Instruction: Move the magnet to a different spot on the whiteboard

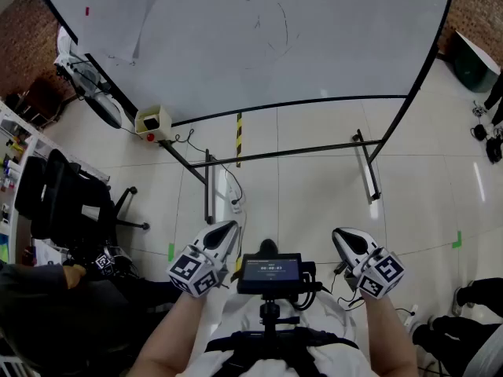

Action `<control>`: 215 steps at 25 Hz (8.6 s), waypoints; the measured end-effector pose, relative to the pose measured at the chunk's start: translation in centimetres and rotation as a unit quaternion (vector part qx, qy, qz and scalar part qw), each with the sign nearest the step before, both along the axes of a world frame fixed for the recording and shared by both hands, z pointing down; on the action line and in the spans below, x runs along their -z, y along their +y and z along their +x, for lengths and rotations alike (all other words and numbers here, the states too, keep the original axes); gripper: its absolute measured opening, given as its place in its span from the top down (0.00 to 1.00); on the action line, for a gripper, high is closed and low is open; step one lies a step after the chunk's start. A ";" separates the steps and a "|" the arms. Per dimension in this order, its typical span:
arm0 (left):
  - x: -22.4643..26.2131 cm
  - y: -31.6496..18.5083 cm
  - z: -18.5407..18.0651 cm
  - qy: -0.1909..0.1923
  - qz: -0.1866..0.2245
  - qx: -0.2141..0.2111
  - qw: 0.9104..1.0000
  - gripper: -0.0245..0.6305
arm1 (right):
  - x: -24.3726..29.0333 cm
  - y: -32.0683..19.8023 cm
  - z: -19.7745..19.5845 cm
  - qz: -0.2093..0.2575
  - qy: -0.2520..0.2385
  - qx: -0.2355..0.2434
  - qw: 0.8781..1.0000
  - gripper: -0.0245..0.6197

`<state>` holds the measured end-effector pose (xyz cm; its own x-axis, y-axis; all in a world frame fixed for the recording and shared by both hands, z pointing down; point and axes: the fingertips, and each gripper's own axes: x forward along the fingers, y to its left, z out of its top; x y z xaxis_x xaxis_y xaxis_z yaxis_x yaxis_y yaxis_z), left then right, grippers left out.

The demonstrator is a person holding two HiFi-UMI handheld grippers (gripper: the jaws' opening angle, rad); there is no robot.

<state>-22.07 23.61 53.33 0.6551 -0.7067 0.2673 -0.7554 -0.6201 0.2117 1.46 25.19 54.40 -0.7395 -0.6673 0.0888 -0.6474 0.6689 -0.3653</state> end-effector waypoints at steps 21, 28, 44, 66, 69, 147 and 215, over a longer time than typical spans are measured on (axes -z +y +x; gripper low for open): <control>3.9 -10.8 5.5 -0.026 0.033 -0.049 0.998 0.91 | 2.4 -9.1 2.9 0.030 -0.004 -0.042 0.999 0.91; 5.6 -17.4 5.6 -0.010 0.057 -0.046 0.997 0.91 | 3.5 -14.7 3.2 0.040 0.015 -0.048 0.998 0.91; 6.7 -27.5 7.6 0.018 0.047 -0.055 0.997 0.91 | 8.4 -26.2 2.8 0.072 0.044 -0.017 0.996 0.91; 12.4 -39.3 4.0 -0.012 0.130 -0.012 0.991 0.91 | 12.9 -37.7 -0.6 0.109 0.045 0.004 0.993 0.91; 14.0 -40.6 3.4 -0.016 0.152 -0.006 0.988 0.91 | 13.3 -39.2 -1.3 0.114 0.046 0.005 0.992 0.91; 37.6 -46.7 -0.3 -0.380 0.451 0.128 0.797 0.67 | 21.6 -45.5 -5.6 0.213 -0.019 0.089 0.973 0.91; 33.9 -42.8 7.3 -0.118 0.433 -0.003 0.893 0.73 | 20.9 -40.6 2.5 0.183 0.006 -0.015 0.983 0.91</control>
